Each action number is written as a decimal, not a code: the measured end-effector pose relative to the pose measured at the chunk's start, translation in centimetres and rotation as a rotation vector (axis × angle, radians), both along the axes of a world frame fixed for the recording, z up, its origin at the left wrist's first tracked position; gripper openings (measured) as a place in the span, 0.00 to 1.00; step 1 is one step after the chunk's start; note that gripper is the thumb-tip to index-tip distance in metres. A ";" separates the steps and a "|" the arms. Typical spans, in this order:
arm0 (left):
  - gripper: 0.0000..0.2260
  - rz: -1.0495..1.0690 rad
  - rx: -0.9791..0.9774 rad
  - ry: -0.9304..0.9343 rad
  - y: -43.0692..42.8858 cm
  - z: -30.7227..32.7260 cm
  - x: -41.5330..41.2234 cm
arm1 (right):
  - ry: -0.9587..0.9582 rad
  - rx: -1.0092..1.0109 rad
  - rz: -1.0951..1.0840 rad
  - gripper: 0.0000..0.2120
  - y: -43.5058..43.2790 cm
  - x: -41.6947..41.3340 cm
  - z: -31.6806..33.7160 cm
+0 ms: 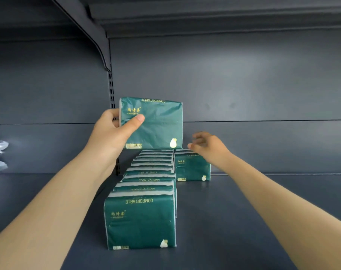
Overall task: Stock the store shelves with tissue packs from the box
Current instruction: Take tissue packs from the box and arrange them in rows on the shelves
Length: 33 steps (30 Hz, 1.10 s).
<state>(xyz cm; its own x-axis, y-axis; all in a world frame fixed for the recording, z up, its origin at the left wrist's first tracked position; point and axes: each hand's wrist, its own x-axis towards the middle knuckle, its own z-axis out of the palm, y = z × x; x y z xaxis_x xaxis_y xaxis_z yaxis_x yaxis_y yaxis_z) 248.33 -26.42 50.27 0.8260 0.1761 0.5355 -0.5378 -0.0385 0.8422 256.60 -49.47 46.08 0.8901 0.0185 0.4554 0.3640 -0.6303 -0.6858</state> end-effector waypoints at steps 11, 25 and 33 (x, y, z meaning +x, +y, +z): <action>0.09 -0.057 0.028 0.042 -3.0 -1.2 -5.4 | 0.006 0.759 0.253 0.15 2.1 -13.8 1.8; 0.44 0.249 1.429 -0.075 -1.1 -5.1 -7.4 | -0.014 0.714 0.001 0.11 -1.0 -11.1 -0.6; 0.43 0.195 1.696 -0.056 -0.1 -6.4 -4.5 | 0.105 0.337 -0.245 0.16 -1.7 -1.6 -4.6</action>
